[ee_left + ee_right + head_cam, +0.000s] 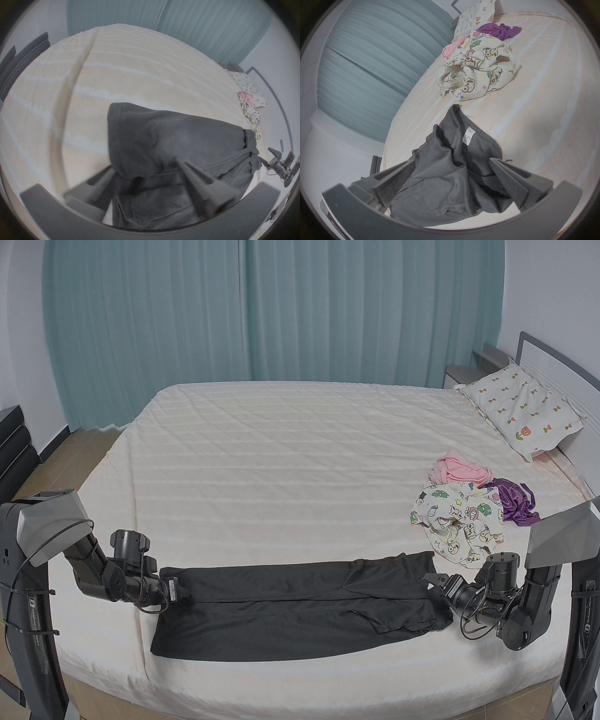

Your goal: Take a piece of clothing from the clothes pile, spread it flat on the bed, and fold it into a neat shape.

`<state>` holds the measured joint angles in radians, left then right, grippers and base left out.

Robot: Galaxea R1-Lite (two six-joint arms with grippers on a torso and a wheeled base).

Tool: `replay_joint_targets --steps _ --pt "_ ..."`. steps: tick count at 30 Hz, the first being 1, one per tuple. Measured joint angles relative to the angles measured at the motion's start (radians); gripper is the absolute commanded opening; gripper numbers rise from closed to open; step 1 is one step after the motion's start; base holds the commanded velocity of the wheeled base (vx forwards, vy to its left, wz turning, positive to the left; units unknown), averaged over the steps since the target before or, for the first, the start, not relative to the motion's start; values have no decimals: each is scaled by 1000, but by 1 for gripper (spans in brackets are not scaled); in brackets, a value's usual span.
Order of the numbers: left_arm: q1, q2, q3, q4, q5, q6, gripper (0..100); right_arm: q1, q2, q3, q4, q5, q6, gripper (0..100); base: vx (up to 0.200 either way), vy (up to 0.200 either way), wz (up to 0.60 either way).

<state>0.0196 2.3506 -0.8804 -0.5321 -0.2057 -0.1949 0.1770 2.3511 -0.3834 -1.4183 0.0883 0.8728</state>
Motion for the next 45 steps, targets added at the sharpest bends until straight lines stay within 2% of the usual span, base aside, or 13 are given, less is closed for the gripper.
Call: replay_joint_targets --steps 5,20,21,38,45 --pt "1 2 8 1 20 33 0 -1 0 0 -7 0 0 100 0 0 0" --pt "29 -49 1 64 22 37 0 -1 0 1 -13 0 0 100 0 0 0" --pt "29 -50 1 67 21 39 100 -1 0 1 -13 0 0 100 0 0 0" --pt "24 -43 -19 69 -10 41 100 -1 0 1 -14 0 0 100 0 0 0" --pt "-1 -30 -18 69 -11 41 100 -2 0 1 -14 0 0 100 0 0 0"
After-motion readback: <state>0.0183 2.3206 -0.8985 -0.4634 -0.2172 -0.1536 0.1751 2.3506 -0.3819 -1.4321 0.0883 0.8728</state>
